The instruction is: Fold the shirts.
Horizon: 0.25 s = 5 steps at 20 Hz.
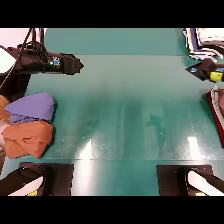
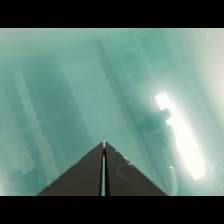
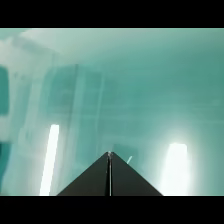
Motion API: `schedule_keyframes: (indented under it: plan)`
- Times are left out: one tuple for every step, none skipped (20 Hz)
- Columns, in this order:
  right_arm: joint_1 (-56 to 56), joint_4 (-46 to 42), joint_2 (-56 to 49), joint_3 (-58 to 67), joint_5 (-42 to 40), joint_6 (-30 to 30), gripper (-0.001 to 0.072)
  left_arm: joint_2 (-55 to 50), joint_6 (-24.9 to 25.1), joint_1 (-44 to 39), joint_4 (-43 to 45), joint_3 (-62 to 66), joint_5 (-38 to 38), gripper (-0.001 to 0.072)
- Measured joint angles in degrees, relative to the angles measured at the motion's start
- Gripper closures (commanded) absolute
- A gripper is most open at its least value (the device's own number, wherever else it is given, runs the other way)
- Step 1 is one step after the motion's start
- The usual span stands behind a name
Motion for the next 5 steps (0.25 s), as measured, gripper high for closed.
schedule_keyframes:
  plan:
    - [1.6,0.0,0.0,0.0,-0.2,-0.1,0.0694,0.0,0.0,0.0,0.0,0.0,0.0,0.0681]
    - [3.0,0.1,0.0,0.0,-0.5,-0.2,0.0694,0.0,0.0,0.0,0.0,0.0,0.1,0.0681]
    - [4.0,0.1,0.0,0.0,-0.6,-0.2,0.0694,0.0,0.0,0.0,0.0,0.0,0.1,0.0681]
    - [4.7,0.1,0.0,0.0,-0.6,-0.3,0.0694,0.0,0.0,0.0,0.0,0.0,0.1,0.0681]
    - [5.2,0.1,0.0,0.0,-0.7,-0.3,0.0694,0.0,0.0,0.0,0.0,0.0,0.1,0.0681]
